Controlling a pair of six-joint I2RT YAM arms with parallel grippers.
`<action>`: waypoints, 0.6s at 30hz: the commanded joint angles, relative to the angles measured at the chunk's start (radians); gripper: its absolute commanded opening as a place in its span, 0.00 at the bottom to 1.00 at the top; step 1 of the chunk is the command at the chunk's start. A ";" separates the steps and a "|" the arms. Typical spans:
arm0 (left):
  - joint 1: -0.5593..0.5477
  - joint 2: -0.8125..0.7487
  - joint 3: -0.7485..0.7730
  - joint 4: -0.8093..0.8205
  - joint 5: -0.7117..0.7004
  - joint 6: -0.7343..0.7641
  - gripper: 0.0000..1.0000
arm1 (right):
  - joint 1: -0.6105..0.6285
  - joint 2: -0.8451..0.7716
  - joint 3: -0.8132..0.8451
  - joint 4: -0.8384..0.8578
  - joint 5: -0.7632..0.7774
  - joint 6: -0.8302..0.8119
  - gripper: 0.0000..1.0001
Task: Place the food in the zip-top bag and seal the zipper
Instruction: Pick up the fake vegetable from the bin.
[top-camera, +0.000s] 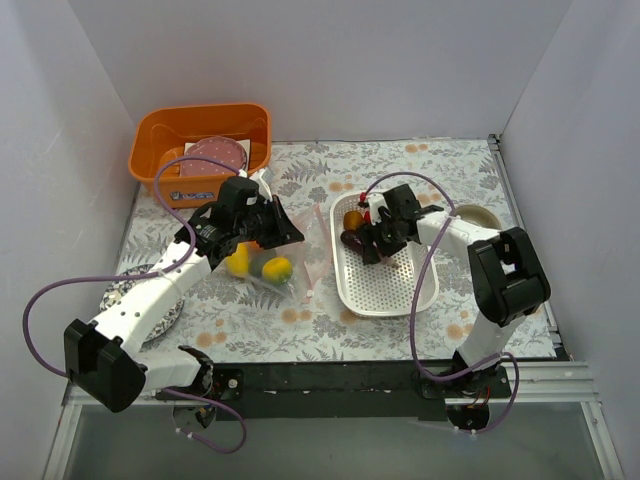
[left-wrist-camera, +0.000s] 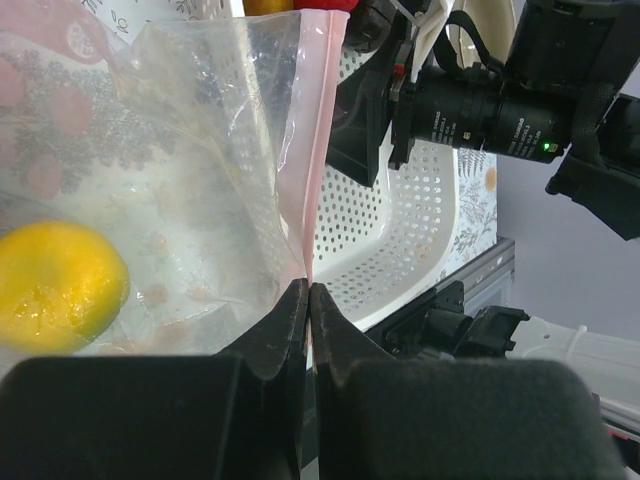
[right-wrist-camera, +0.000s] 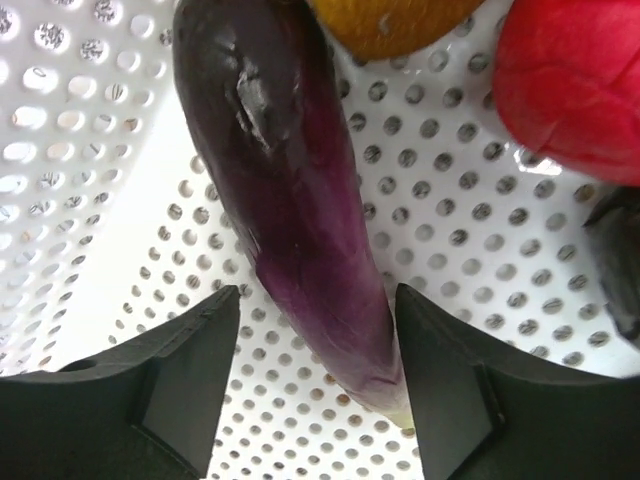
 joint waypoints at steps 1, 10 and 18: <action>0.003 -0.031 -0.011 0.001 -0.001 0.007 0.00 | -0.002 -0.061 -0.043 -0.004 -0.032 0.017 0.68; 0.004 -0.020 -0.004 0.006 0.006 0.007 0.00 | 0.000 -0.213 -0.148 0.040 -0.060 0.086 0.37; 0.004 -0.009 -0.005 0.013 0.020 0.004 0.00 | 0.000 -0.411 -0.150 0.025 -0.118 0.155 0.33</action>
